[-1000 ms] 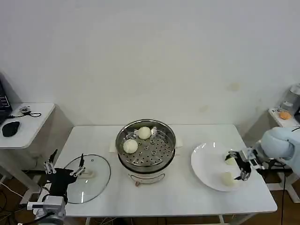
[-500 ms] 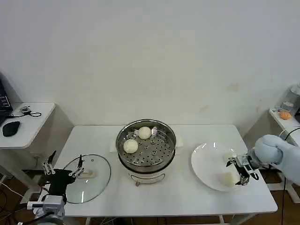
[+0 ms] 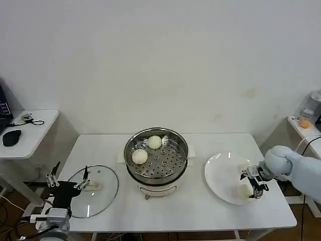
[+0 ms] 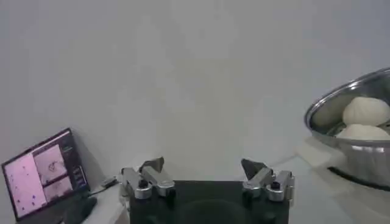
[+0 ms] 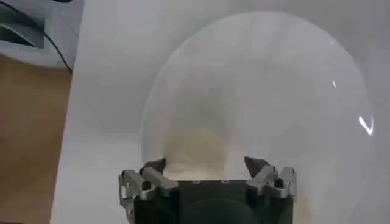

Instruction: Take steamed baozi put them in steamer then cover it.

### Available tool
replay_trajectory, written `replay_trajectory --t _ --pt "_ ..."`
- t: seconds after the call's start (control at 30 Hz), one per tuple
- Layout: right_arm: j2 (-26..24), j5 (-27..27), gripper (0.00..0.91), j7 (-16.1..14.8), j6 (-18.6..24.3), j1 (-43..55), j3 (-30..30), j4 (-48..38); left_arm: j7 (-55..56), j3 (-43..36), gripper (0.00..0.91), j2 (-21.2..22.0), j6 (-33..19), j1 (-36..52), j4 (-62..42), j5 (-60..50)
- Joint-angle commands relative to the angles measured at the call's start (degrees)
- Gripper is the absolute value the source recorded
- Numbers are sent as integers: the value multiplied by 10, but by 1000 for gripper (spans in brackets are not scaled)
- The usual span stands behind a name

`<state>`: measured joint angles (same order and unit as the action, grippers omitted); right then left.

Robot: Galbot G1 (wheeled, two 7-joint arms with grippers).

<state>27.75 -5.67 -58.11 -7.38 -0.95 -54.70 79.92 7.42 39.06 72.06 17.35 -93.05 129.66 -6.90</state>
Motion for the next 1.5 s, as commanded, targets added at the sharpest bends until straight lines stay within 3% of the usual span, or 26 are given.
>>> replay_trajectory --t 0.03,0.07,0.13,0.2,0.6,0.73,0.87,1.0,1.17,1.2,1.37,1.5 --pt "9 1 645 -5 -7 -3 -1 -14 0 0 907 0 0 0 0 0" --pt "9 2 605 -7 -9 -2 -2 -13 0 0 907 0 0 0 0 0" --pt "7 3 393 -12 -8 -2 -3 -11 0 0 907 1 0 0 0 0" --pt "6 4 322 -12 -10 -2 -3 -10 1 0 907 1 0 0 0 0" --pt "-10 25 343 -27 -11 48 9 13 2 -1 907 0 0 -1 3 0" --pt "-10 35 353 -34 -1 114 14 12 2 -1 907 -2 0 -3 5 1" --pt "11 59 353 -36 5 199 -18 -5 2 0 907 -4 0 -3 6 1" --pt "50 80 353 -34 7 274 -50 -19 2 0 907 -4 0 -3 4 2" --pt "141 110 353 -29 3 388 -109 -34 2 0 907 -7 -1 -4 4 2" --pt "164 115 393 -27 2 399 -117 -33 2 0 907 -7 0 -4 5 2" --pt "234 143 403 -20 -7 420 -131 -26 2 3 907 -7 0 -6 7 2" --pt "327 157 403 -13 -9 410 -141 -29 3 7 907 -8 0 -8 8 2"
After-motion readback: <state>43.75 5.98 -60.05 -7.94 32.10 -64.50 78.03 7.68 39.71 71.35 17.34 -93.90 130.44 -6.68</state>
